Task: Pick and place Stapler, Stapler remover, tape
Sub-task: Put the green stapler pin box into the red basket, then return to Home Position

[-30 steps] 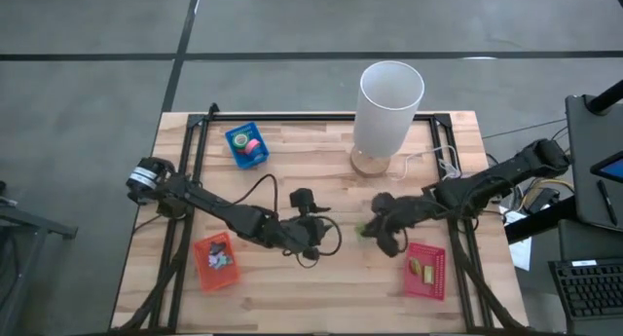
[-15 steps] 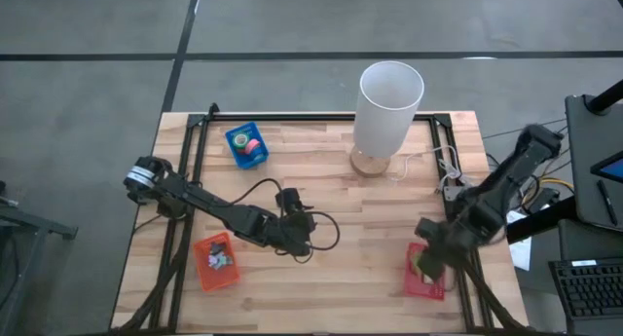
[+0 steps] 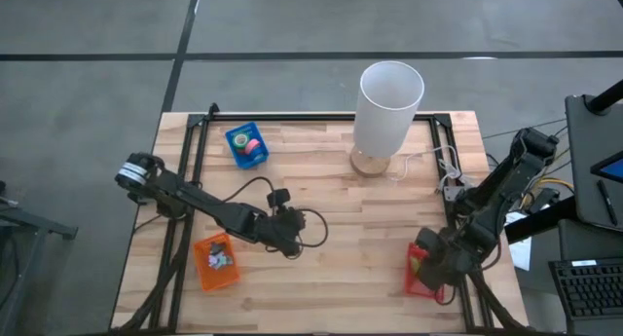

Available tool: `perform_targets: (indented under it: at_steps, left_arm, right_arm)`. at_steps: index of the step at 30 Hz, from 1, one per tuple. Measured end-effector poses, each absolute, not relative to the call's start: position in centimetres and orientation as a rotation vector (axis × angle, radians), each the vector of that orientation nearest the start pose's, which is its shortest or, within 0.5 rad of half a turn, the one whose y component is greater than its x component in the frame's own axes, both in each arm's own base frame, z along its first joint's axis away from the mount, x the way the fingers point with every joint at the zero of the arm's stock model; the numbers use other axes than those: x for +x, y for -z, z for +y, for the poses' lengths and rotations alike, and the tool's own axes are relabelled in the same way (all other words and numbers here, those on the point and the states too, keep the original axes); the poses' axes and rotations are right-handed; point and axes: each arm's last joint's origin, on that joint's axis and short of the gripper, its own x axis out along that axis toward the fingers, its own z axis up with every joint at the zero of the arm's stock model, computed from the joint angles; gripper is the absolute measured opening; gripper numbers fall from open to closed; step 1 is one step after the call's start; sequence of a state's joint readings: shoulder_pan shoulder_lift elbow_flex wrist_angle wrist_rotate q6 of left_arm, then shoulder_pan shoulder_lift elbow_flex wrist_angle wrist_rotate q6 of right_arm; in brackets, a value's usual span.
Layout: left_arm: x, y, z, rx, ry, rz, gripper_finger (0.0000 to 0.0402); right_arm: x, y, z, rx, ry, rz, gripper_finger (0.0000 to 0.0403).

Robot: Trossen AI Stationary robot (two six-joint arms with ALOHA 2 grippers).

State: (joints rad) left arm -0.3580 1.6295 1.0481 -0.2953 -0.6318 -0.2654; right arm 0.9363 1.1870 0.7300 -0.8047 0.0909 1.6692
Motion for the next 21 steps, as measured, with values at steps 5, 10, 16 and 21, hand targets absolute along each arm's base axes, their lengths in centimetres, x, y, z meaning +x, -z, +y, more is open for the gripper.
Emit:
perform_targets:
  at_steps: [5, 10, 16, 21]
  left_arm:
    - [29.6, -21.5, -9.3, 0.128, -0.300, 0.649, 0.0009]
    - [26.0, -21.9, -8.0, 0.112, -0.252, 0.525, 0.0007]
    - [21.1, -21.7, -5.6, 0.034, -0.100, 0.270, 0.0004]
    - [17.6, -20.4, -3.9, -0.015, -0.021, 0.157, 0.0002]
  right_arm:
    - [12.0, -20.3, 15.4, 0.694, 0.330, 1.246, 0.0183]
    - [11.9, -20.7, 15.1, 0.607, 0.268, 1.191, 0.0226]
    - [12.2, -21.8, 14.2, 0.435, 0.228, 0.977, 0.0203]
    - [12.4, -23.2, 13.2, 0.329, 0.202, 0.804, 0.0100]
